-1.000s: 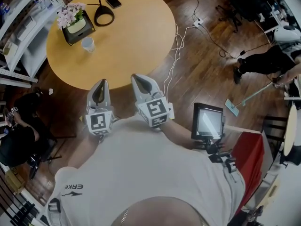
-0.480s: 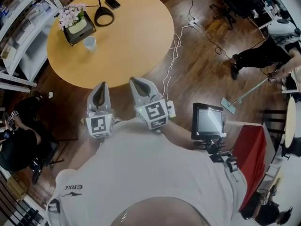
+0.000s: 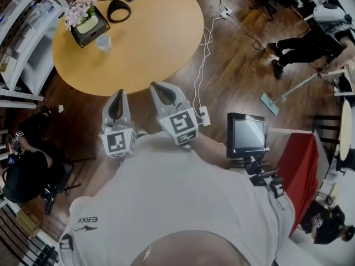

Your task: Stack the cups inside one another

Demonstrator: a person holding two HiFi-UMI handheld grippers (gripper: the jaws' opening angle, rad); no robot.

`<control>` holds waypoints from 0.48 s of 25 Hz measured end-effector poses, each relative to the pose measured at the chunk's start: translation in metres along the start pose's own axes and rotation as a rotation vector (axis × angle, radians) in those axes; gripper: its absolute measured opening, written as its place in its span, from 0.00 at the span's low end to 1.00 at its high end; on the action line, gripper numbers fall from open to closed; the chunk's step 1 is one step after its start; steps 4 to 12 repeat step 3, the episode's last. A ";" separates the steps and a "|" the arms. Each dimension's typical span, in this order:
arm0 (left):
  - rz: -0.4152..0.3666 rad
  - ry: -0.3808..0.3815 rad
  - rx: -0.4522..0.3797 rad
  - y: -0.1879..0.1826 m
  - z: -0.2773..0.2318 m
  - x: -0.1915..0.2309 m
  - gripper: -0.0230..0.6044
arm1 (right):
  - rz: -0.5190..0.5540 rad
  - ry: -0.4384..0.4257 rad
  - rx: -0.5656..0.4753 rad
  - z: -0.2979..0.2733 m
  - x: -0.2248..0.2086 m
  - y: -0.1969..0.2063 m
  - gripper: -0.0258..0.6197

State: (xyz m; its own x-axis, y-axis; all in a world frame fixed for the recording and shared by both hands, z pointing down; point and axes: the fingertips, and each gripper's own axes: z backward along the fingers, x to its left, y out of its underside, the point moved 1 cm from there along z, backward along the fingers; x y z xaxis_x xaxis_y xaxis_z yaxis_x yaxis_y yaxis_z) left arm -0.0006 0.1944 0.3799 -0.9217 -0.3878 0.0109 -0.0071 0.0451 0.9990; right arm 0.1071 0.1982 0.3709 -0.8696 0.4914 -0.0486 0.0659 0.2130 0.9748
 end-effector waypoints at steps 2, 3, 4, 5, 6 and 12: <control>0.001 -0.002 0.001 0.000 -0.002 0.001 0.04 | 0.000 0.000 -0.002 -0.003 -0.002 -0.001 0.06; 0.002 -0.003 0.002 0.000 -0.003 0.001 0.04 | 0.000 -0.001 -0.003 -0.004 -0.002 -0.002 0.06; 0.002 -0.003 0.002 0.000 -0.003 0.001 0.04 | 0.000 -0.001 -0.003 -0.004 -0.002 -0.002 0.06; 0.002 -0.003 0.002 0.000 -0.003 0.001 0.04 | 0.000 -0.001 -0.003 -0.004 -0.002 -0.002 0.06; 0.002 -0.003 0.002 0.000 -0.003 0.001 0.04 | 0.000 -0.001 -0.003 -0.004 -0.002 -0.002 0.06; 0.002 -0.003 0.002 0.000 -0.003 0.001 0.04 | 0.000 -0.001 -0.003 -0.004 -0.002 -0.002 0.06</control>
